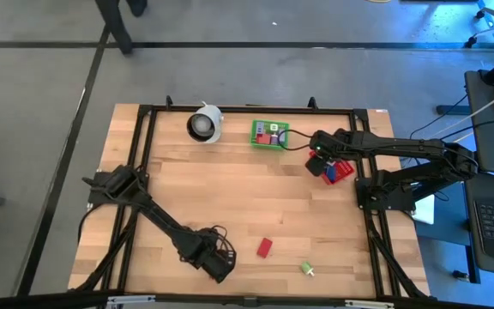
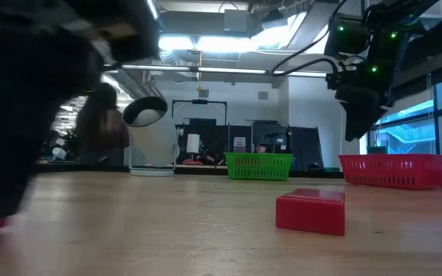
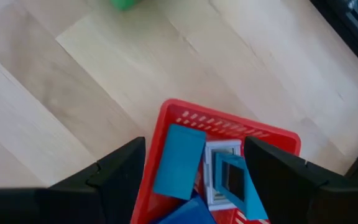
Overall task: Pick & Place Office items
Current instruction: Put the bottom red digital timer into the red bin
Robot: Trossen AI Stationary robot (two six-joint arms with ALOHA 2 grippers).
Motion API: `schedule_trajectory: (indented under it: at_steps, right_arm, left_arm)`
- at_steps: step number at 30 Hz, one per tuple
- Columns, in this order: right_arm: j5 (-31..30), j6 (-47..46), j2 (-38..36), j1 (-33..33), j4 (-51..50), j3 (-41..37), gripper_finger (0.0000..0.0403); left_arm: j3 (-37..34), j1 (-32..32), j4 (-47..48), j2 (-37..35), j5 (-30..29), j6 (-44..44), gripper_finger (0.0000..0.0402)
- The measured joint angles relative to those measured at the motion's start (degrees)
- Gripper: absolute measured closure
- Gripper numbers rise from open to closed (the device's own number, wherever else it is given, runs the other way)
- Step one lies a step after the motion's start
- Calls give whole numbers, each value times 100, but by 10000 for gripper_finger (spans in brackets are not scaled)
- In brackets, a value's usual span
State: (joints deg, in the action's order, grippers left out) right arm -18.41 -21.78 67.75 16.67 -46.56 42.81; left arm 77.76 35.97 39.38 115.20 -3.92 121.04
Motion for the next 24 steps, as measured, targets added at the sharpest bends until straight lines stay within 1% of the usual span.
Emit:
schedule_trajectory:
  at_steps: [2,5,9,12,17,24]
  right_arm:
    - [2,36,0,0,86,2,127]
    - [2,37,0,0,184,2,127]
    - [8,35,0,0,246,2,127]
    - [254,34,0,2,246,2,127]
    - [662,-31,-2,2,260,2,127]
    - [1059,-334,-2,1,386,2,128]
  left_arm:
    - [0,-133,31,0,-103,-226,233]
    - [-1,-370,54,-8,-361,-722,236]
    - [-20,-785,72,-58,-1216,-1485,249]
    - [-22,-1066,-10,-198,-1852,-2169,251]
    - [-22,-1631,-243,-581,-2617,-3548,247]
    - [-13,-2296,-943,-1400,-3304,-5768,249]
